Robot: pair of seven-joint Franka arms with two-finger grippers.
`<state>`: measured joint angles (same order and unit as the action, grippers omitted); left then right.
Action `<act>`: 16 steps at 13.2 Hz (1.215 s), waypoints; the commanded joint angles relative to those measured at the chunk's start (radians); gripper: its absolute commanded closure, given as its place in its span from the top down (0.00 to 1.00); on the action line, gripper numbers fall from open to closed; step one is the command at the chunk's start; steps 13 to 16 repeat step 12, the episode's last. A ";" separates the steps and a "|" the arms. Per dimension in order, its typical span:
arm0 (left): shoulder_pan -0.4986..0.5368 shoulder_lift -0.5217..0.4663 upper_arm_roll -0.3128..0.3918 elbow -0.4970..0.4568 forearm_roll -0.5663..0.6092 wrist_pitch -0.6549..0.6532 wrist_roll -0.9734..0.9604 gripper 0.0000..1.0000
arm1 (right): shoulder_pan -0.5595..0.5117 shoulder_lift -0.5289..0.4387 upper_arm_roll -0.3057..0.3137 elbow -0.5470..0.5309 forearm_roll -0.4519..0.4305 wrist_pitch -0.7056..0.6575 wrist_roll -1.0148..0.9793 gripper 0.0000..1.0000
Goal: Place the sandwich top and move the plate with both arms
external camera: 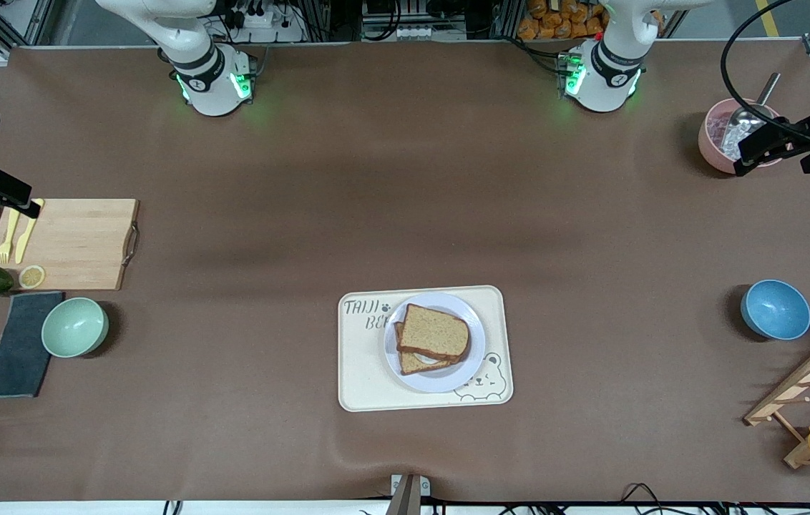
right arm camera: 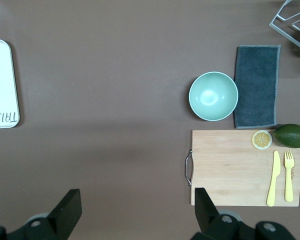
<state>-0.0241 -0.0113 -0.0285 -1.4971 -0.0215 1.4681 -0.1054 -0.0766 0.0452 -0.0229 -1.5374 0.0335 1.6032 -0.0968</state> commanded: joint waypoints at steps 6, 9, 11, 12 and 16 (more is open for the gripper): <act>0.001 -0.021 0.010 -0.037 0.022 0.050 0.013 1.00 | -0.006 0.008 0.004 0.014 -0.015 -0.015 0.000 1.00; -0.014 -0.013 0.012 -0.035 0.017 0.050 0.012 1.00 | -0.014 0.008 0.001 0.014 -0.015 -0.026 -0.001 1.00; -0.022 -0.010 0.010 -0.028 0.015 0.050 0.010 1.00 | -0.005 0.008 0.001 0.019 -0.017 -0.039 -0.001 1.00; -0.023 -0.012 0.012 -0.028 0.017 0.050 0.010 1.00 | -0.006 0.008 0.001 0.022 -0.015 -0.040 -0.001 1.00; -0.023 -0.012 0.012 -0.028 0.017 0.050 0.010 1.00 | -0.006 0.008 0.001 0.022 -0.015 -0.040 -0.001 1.00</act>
